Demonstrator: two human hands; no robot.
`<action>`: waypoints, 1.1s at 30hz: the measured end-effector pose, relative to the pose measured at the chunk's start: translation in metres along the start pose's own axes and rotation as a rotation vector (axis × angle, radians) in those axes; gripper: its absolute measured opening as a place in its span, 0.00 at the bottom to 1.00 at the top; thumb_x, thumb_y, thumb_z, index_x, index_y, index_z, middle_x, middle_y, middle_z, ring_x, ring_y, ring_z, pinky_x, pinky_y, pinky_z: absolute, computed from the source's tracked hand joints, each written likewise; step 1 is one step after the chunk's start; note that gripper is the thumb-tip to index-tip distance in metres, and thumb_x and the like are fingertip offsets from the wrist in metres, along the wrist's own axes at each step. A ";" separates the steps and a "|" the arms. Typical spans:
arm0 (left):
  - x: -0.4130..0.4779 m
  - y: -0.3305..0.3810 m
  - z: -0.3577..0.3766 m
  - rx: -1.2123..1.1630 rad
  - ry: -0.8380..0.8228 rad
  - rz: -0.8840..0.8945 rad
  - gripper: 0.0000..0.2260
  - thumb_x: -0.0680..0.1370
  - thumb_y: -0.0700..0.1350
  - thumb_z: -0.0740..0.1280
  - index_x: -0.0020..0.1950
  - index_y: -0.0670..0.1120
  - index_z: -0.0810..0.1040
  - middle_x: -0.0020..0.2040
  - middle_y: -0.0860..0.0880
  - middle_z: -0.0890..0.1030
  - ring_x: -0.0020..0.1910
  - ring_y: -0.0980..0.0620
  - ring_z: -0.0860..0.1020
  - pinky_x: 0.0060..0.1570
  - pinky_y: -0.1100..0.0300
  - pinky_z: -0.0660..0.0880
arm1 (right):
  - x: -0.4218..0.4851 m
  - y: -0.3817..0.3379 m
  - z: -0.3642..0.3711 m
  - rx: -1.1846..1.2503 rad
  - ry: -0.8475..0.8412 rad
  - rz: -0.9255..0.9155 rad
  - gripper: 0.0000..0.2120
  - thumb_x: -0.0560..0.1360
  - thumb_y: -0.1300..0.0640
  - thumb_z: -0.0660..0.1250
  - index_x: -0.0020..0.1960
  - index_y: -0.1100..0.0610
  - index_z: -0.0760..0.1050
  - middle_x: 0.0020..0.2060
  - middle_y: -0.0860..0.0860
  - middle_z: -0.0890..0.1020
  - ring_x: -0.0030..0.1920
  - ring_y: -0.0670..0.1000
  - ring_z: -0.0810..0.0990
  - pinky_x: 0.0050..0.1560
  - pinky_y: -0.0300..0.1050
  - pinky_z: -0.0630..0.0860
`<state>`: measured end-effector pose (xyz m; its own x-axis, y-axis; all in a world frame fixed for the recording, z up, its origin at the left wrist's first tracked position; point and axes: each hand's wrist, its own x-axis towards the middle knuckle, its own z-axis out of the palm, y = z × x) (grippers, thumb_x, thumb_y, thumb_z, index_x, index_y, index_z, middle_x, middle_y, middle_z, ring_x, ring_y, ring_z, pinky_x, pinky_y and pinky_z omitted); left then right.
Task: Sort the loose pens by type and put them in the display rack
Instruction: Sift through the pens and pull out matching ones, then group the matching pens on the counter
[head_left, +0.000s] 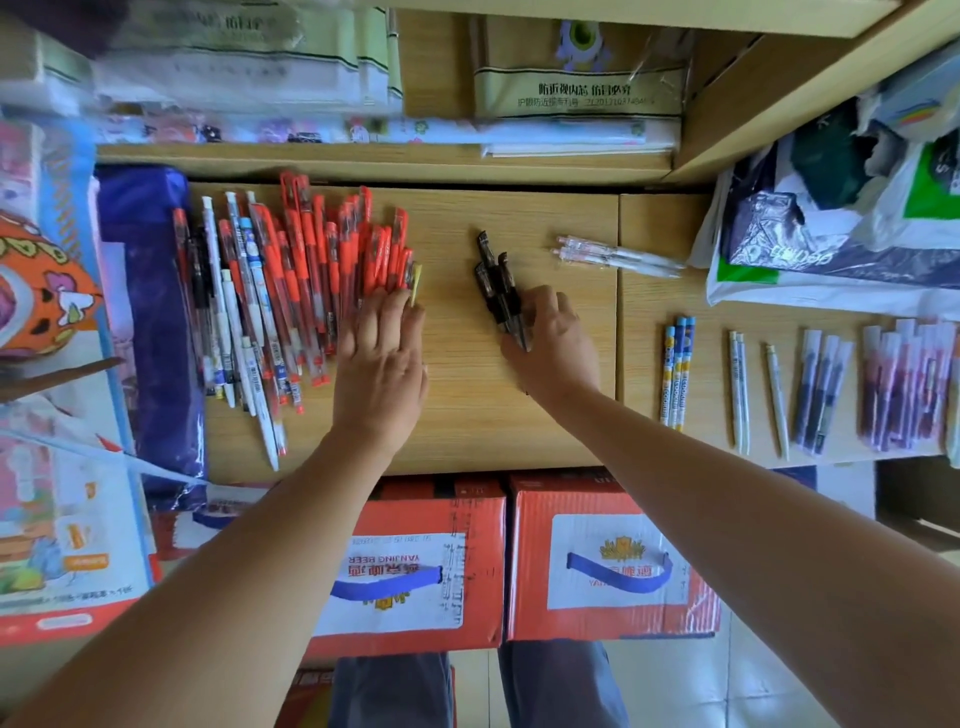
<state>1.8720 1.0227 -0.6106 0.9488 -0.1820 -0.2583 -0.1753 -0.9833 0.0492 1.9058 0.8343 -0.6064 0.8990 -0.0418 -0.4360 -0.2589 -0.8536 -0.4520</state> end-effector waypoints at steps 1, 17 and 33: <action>0.001 0.001 -0.001 0.009 0.001 -0.010 0.24 0.75 0.47 0.65 0.69 0.42 0.67 0.70 0.42 0.65 0.70 0.41 0.63 0.68 0.46 0.61 | 0.000 0.001 -0.001 -0.004 0.016 -0.005 0.17 0.76 0.52 0.66 0.61 0.58 0.68 0.51 0.53 0.74 0.45 0.52 0.75 0.35 0.41 0.70; 0.015 0.020 -0.004 -0.072 0.000 0.085 0.23 0.73 0.45 0.66 0.67 0.44 0.69 0.69 0.42 0.67 0.70 0.41 0.63 0.70 0.43 0.61 | 0.012 0.000 -0.003 0.057 0.039 -0.073 0.21 0.73 0.53 0.71 0.60 0.59 0.67 0.54 0.55 0.76 0.48 0.56 0.79 0.46 0.47 0.76; -0.039 -0.059 -0.033 -0.328 0.159 -0.386 0.10 0.71 0.41 0.64 0.53 0.43 0.74 0.54 0.41 0.74 0.54 0.42 0.72 0.52 0.50 0.72 | -0.005 -0.082 0.007 0.079 -0.124 -0.337 0.16 0.77 0.56 0.67 0.64 0.54 0.71 0.54 0.51 0.75 0.44 0.44 0.73 0.50 0.47 0.79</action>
<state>1.8539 1.0880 -0.5719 0.9605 0.2210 -0.1689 0.2623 -0.9218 0.2856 1.9199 0.9077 -0.5723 0.8901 0.3020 -0.3413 0.0133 -0.7658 -0.6429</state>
